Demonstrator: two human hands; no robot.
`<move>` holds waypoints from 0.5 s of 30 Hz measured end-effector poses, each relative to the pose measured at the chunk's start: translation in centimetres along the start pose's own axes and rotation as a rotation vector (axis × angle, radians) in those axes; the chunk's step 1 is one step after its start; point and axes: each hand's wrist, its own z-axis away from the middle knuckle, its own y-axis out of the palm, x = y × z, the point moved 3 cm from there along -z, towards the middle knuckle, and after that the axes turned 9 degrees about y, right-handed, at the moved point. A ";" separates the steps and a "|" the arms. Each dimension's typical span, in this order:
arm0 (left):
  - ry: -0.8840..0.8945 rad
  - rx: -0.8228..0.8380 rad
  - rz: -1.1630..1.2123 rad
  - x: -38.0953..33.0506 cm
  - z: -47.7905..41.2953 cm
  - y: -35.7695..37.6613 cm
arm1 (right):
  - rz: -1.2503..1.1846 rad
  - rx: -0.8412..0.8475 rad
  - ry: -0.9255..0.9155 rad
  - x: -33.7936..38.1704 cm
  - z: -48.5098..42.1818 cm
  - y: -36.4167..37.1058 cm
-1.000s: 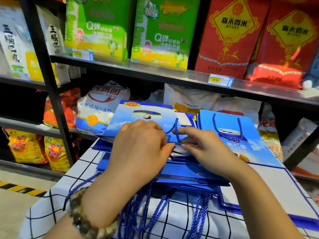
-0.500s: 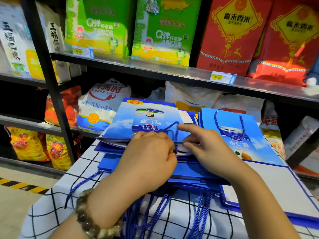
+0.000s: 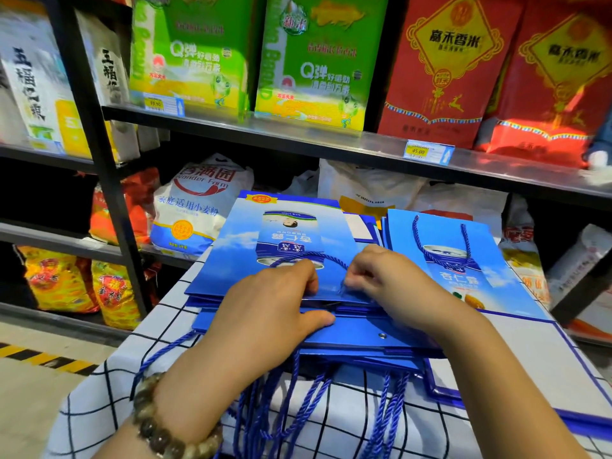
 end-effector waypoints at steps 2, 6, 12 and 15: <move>0.025 0.003 0.005 0.1 0.0 0.0 | -0.046 -0.111 0.071 -0.6 -0.2 -0.3; 0.047 0.002 -0.019 0.2 -0.2 0.1 | -0.065 -0.198 0.043 -0.8 0.0 -0.3; 0.108 0.037 -0.115 0.1 -1.2 -0.4 | -0.153 -0.069 -0.168 0.5 2.1 -0.2; 0.137 -0.007 -0.243 0.0 -1.9 -0.9 | 0.016 -0.051 -0.231 1.4 2.7 0.5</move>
